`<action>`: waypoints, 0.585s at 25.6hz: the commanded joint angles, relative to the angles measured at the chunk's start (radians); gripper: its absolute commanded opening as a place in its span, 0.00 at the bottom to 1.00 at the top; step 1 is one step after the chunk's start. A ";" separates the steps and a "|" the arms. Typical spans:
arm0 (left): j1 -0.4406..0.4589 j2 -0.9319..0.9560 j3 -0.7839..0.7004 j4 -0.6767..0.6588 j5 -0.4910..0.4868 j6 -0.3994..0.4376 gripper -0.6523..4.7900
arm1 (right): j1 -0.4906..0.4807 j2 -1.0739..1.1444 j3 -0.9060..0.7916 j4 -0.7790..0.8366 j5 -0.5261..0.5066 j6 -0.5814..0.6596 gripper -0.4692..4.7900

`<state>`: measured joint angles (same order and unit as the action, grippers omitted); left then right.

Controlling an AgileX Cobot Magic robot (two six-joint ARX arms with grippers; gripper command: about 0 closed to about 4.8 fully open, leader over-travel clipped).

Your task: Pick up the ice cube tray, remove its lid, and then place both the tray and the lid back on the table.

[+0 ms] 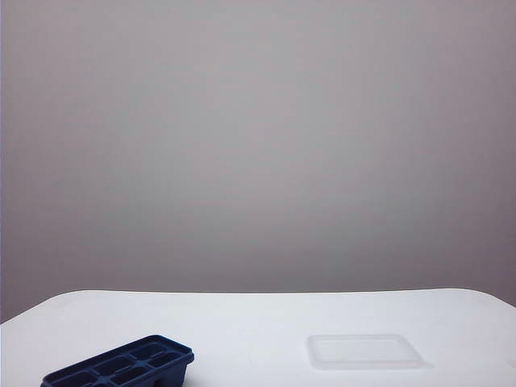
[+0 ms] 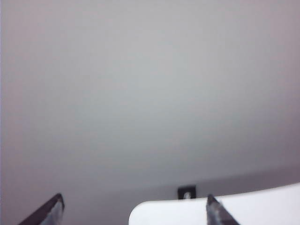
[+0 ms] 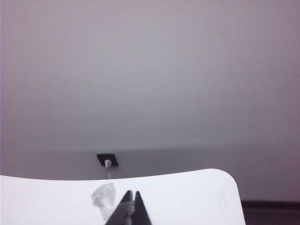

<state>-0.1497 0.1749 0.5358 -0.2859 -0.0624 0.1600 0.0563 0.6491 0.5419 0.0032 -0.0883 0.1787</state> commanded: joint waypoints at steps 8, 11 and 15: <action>0.000 -0.164 -0.219 0.034 -0.119 -0.190 0.80 | 0.019 -0.407 -0.340 0.100 0.142 0.053 0.07; 0.000 -0.164 -0.298 0.063 -0.116 -0.168 0.80 | 0.024 -0.489 -0.408 0.093 0.158 0.055 0.07; -0.001 -0.164 -0.431 0.170 -0.090 -0.166 0.78 | 0.024 -0.566 -0.490 0.031 0.164 0.058 0.07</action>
<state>-0.1497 0.0097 0.1162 -0.1646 -0.1577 -0.0139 0.0803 0.0921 0.0628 0.0452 0.0696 0.2310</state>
